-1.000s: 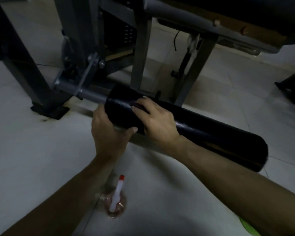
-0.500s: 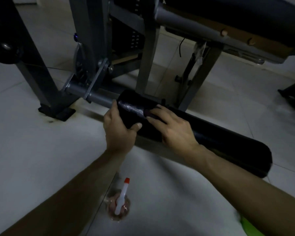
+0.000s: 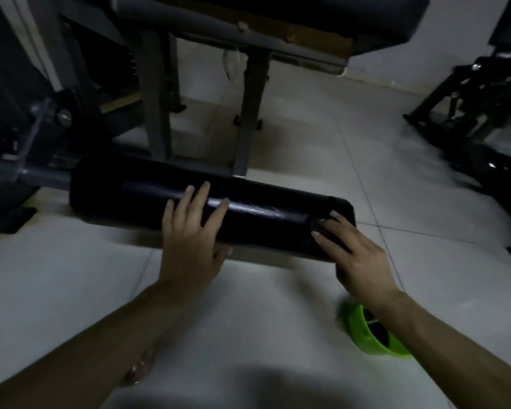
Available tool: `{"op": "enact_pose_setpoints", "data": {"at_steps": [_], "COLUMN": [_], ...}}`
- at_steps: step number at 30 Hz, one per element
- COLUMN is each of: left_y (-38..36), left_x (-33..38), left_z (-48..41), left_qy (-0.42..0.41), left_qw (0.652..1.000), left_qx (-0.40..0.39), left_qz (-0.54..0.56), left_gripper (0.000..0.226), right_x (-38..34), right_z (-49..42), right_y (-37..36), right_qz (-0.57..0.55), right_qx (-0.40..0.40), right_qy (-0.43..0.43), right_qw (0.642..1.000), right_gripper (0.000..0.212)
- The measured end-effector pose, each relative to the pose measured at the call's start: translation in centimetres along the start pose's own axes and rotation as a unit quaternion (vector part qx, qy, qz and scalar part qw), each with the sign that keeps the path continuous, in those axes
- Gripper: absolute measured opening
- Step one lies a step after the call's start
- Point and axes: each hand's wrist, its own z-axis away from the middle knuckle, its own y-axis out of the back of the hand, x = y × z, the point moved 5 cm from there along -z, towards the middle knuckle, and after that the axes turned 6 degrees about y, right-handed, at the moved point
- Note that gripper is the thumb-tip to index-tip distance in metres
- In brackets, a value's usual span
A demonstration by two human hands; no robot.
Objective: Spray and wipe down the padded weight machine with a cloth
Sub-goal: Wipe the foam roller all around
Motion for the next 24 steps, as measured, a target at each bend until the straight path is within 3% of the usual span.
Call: {"op": "enact_pose_setpoints", "data": {"at_steps": [3, 7, 11, 13, 17, 20, 22, 24], "left_y": [-0.8, -0.7, -0.6, -0.3, 1.4, 3.0, 3.8, 3.7], "left_x": [1.1, 1.0, 0.4, -0.3, -4.7, -9.8, -12.6, -15.6], "left_z": [-0.4, -1.4, -2.9, -2.7, -1.7, -0.7, 0.0, 1.0], "left_qy": [-0.006, -0.021, -0.035, -0.03, 0.062, 0.171, 0.227, 0.281], "left_qw": [1.0, 0.999, 0.999, 0.999, 0.996, 0.979, 0.96, 0.916], "left_qx": [0.001, 0.028, 0.008, 0.012, 0.052, 0.084, 0.1, 0.107], "left_qz": [-0.03, -0.028, -0.019, -0.002, 0.047, 0.077, 0.132, 0.264], "left_gripper": [0.104, 0.095, 0.098, 0.099, 0.108, 0.124, 0.13, 0.125], "right_x": [2.2, 2.6, -0.2, -2.3, -7.3, -11.0, -13.3, -16.2], "right_z": [2.9, 3.7, -0.9, -4.2, -10.8, -15.4, -18.3, -21.2], "right_y": [1.1, 1.4, 0.0, -0.9, -2.2, -3.7, -4.9, -6.0], "right_qz": [0.007, -0.001, -0.036, -0.068, -0.085, -0.089, -0.092, -0.101], "right_qx": [0.0, 0.024, 0.013, 0.021, 0.065, 0.082, 0.08, 0.079], "right_qy": [-0.04, -0.072, -0.06, -0.041, 0.013, 0.052, 0.077, 0.109], "right_qw": [0.999, 0.997, 0.997, 0.997, 0.994, 0.991, 0.99, 0.986], "right_gripper": [0.068, 0.06, 0.069, 0.061, 0.034, 0.03, 0.032, 0.03]}}
